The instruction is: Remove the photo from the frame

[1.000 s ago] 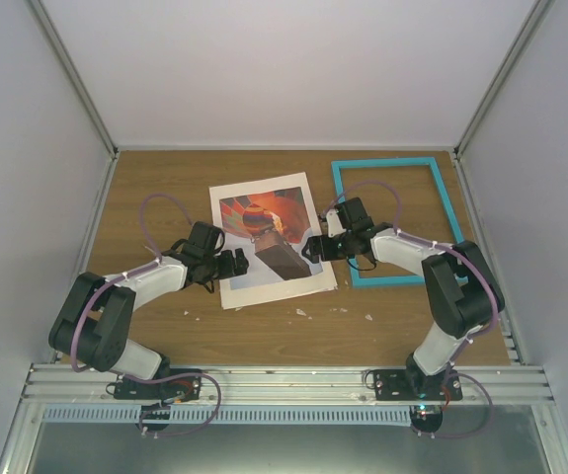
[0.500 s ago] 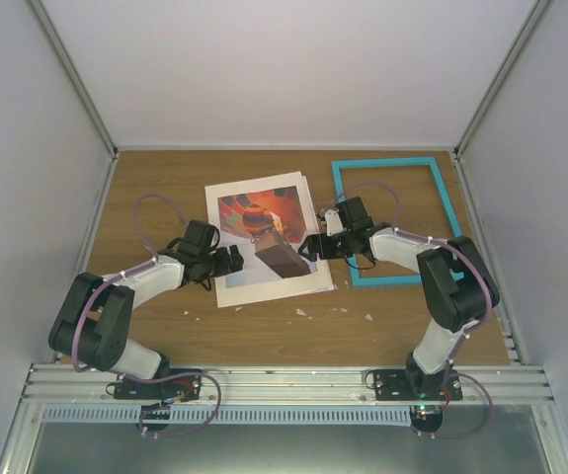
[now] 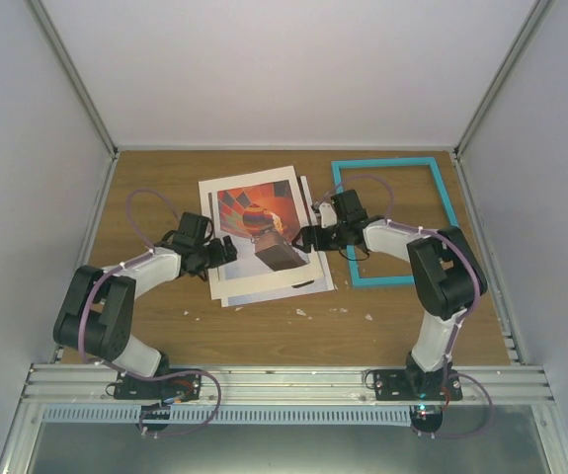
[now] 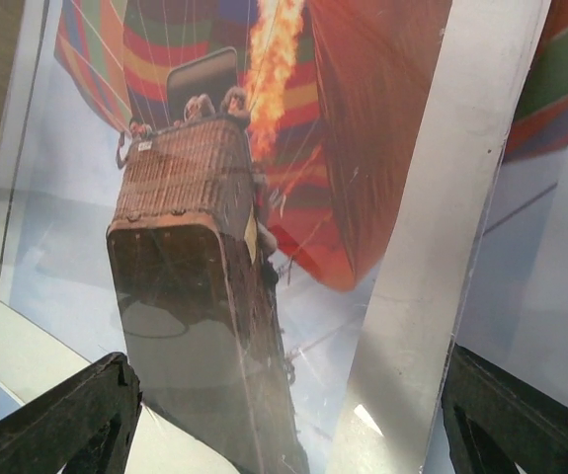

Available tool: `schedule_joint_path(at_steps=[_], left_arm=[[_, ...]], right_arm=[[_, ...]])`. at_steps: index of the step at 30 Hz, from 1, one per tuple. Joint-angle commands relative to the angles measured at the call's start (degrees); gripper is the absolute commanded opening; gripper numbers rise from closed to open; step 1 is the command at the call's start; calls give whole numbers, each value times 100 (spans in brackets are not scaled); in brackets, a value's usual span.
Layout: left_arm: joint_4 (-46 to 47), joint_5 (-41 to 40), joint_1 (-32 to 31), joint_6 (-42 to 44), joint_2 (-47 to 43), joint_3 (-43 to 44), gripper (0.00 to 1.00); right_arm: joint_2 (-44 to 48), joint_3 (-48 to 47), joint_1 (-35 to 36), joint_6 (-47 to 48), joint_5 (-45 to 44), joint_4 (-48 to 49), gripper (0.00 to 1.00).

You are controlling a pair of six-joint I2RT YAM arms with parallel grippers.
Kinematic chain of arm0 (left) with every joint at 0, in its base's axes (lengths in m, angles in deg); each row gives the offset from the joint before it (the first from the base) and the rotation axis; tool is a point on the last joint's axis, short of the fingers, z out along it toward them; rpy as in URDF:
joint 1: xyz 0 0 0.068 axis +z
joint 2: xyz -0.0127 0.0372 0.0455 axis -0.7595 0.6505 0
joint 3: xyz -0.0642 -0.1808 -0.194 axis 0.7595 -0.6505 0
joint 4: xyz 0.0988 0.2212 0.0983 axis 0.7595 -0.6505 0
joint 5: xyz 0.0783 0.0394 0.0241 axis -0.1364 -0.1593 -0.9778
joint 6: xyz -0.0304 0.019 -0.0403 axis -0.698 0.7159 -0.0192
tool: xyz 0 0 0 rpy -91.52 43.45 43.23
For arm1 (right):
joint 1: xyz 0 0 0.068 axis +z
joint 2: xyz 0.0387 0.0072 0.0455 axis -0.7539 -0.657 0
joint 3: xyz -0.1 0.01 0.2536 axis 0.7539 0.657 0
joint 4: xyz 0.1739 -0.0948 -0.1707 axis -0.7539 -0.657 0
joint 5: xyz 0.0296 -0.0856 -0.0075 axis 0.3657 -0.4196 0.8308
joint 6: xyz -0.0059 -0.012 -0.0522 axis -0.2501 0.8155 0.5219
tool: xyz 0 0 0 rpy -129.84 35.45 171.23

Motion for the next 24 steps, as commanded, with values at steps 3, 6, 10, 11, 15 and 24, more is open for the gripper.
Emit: schedule_joint_path(at_steps=[3, 6, 10, 11, 15, 24], left_arm=[[364, 51, 117, 127, 193, 523, 99], [357, -25, 195, 140, 275, 655, 99], [312, -152, 247, 153, 350, 787, 99], [271, -223, 252, 148, 353, 810, 99], [170, -546, 253, 158, 247, 806, 99], [6, -1001, 313, 167, 42, 734, 99]], right_arm=[[-386, -481, 52, 41, 340, 157, 83], [-553, -682, 56, 43, 317, 141, 83], [-650, -831, 52, 0, 225, 150, 83], [-648, -852, 56, 0, 191, 137, 84], [-496, -804, 54, 68, -77, -3, 84], [-126, -517, 60, 160, -625, -194, 85]])
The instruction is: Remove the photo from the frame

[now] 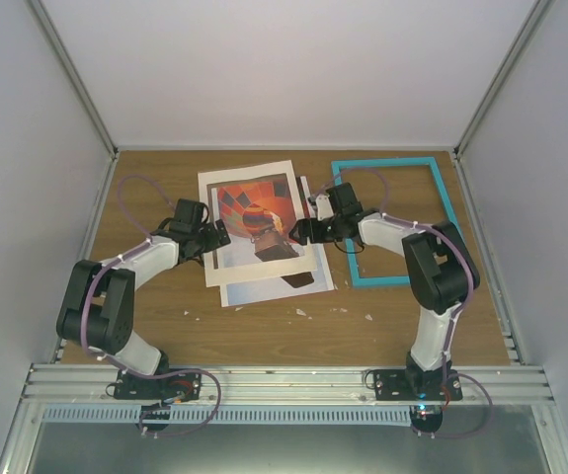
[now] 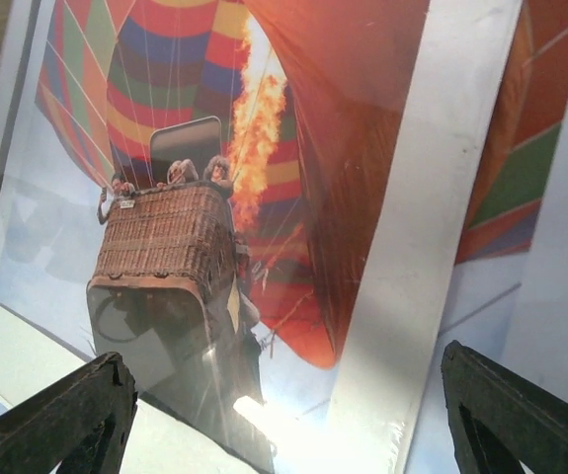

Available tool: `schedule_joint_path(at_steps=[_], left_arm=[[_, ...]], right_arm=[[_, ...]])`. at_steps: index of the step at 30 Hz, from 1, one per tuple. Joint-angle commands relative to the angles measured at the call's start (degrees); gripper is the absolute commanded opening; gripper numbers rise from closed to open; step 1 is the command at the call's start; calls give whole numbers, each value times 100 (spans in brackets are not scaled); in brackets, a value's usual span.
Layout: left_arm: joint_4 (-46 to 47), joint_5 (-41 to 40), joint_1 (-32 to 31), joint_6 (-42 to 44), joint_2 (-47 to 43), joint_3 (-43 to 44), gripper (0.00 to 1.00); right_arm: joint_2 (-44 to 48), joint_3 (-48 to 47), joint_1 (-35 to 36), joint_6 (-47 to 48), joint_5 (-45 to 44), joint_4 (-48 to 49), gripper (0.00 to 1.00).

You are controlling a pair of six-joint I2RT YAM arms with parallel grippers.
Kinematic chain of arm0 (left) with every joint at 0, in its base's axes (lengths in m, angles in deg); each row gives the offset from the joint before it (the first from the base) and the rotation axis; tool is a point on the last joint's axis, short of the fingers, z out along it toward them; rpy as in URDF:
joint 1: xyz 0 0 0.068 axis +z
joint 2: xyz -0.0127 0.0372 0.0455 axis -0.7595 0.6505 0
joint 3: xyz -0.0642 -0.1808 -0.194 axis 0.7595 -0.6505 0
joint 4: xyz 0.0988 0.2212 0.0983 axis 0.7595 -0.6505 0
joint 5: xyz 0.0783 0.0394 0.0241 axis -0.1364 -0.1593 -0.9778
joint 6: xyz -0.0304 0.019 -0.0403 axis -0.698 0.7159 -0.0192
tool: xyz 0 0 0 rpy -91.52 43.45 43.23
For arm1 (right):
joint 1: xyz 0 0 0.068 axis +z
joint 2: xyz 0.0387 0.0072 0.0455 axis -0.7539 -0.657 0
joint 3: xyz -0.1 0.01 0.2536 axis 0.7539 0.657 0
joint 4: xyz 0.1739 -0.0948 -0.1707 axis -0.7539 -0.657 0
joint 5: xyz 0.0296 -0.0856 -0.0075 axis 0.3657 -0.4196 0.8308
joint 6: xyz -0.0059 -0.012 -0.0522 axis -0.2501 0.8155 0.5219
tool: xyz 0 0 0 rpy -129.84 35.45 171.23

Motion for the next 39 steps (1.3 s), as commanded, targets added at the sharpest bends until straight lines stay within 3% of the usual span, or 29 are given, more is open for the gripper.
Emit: schedule_joint_path(at_steps=[1, 8, 17, 25, 39], left_arm=[[67, -274, 30, 74, -306, 31, 99], [-118, -100, -67, 60, -902, -252, 99], [-264, 684, -975, 66, -1824, -813, 99], [-565, 1192, -1309, 186, -1646, -1024, 99], [-802, 1174, -1557, 167, -1377, -1167, 99]], right_arm=[[352, 136, 32, 133, -346, -158, 86], [806, 572, 68, 49, -259, -185, 87], [1919, 1621, 148, -380, -435, -462, 87], [2319, 2061, 435, -512, -646, -787, 88], [2232, 2146, 802, -747, -1244, -868, 88]])
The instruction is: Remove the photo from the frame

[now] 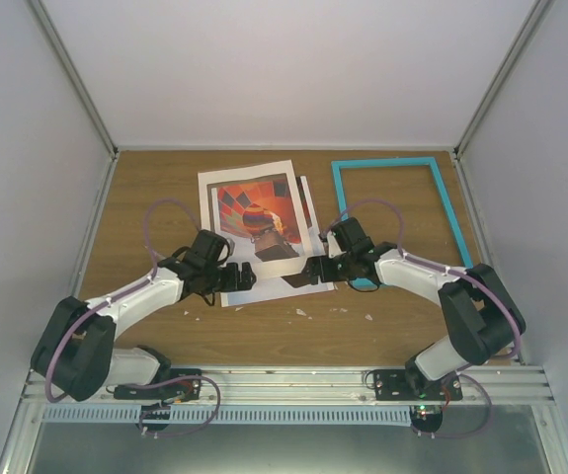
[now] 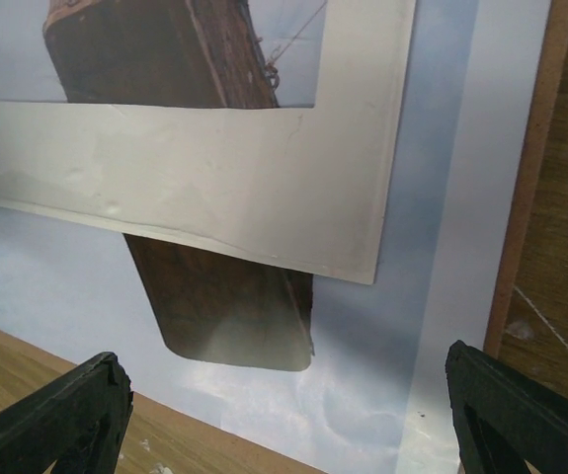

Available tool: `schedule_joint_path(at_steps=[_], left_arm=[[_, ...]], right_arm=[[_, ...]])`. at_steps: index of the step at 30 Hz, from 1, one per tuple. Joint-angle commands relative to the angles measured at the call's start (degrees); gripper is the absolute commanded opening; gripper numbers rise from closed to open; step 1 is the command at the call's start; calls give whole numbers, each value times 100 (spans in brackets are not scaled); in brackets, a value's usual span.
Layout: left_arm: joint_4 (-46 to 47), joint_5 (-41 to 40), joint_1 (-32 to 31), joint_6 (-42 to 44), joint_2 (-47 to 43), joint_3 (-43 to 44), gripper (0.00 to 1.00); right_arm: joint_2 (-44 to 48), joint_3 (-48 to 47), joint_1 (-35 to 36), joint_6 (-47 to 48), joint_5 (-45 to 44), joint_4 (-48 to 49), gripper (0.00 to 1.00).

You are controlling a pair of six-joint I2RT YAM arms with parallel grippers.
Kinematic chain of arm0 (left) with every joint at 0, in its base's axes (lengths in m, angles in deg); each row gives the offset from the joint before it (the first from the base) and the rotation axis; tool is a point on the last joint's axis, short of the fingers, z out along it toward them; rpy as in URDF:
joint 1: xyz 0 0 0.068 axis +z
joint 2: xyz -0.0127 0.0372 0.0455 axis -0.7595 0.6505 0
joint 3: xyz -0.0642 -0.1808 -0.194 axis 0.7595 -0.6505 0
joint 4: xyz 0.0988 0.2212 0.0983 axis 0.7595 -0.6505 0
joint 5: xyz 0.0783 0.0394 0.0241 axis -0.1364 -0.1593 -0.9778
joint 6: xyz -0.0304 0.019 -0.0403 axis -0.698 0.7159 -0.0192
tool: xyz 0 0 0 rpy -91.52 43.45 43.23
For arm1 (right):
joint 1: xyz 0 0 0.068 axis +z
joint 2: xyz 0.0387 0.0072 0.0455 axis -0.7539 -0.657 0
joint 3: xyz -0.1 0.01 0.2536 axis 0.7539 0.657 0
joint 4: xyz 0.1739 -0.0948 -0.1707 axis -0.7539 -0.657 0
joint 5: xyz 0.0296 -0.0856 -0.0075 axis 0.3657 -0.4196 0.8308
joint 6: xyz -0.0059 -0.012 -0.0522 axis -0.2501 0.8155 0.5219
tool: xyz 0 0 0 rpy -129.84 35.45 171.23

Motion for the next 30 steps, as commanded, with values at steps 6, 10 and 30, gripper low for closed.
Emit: schedule_joint_path(at_steps=[6, 10, 30], left_arm=[[122, 190, -139, 117, 323, -114, 99], [148, 202, -143, 114, 331, -158, 99], [251, 288, -187, 118, 518, -271, 99]], right_arm=[[47, 82, 288, -210, -489, -325, 88], [52, 150, 383, -315, -611, -315, 88], [-55, -13, 521, -332, -792, -352, 87]])
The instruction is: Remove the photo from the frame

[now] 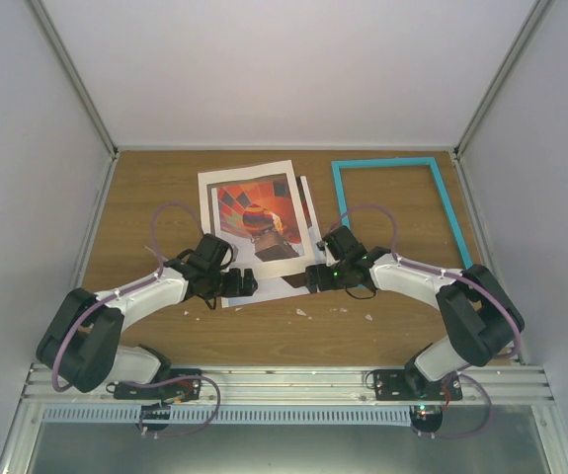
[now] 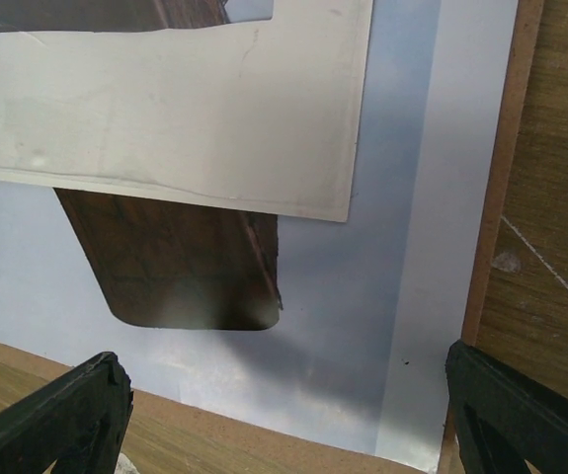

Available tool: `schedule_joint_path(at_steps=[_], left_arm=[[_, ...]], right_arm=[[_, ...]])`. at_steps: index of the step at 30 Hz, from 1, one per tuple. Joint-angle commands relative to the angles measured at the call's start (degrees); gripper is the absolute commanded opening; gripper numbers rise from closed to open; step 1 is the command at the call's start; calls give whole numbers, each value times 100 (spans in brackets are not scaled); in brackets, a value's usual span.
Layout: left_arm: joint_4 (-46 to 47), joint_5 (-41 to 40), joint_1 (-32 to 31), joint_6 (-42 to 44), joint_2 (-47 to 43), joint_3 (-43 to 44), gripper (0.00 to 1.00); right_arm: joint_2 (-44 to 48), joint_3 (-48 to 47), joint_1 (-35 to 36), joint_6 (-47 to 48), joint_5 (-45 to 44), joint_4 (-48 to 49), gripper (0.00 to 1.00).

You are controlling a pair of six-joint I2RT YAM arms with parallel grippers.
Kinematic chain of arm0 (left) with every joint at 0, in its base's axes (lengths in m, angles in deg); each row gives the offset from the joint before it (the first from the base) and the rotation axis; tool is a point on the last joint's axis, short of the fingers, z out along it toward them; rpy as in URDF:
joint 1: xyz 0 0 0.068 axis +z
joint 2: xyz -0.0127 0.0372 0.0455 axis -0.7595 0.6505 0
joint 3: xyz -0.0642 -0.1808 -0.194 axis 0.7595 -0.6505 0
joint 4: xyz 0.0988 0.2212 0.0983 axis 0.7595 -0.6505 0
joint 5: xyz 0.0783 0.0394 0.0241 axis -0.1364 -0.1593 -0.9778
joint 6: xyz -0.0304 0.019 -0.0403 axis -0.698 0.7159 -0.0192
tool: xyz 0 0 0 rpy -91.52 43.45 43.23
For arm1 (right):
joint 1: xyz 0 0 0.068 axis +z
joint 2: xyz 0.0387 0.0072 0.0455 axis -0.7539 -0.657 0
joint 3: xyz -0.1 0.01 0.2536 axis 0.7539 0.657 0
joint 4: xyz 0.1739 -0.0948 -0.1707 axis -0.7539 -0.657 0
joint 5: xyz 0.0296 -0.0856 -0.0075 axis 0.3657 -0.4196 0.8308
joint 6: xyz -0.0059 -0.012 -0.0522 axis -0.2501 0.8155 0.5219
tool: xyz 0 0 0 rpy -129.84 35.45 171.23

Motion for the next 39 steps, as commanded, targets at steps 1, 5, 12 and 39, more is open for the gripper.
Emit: schedule_joint_path(at_steps=[1, 5, 12, 39], left_arm=[[178, 178, -71, 32, 179, -164, 99], [260, 246, -80, 22, 242, -210, 99], [301, 274, -115, 37, 340, -213, 99], [278, 217, -127, 31, 333, -218, 99]], right_arm=[[-70, -100, 107, -79, -15, -6, 88], [-109, -71, 108, -93, 175, 115, 87], [-107, -83, 108, -132, 280, 215, 87], [-114, -107, 108, -149, -395, -112, 87]])
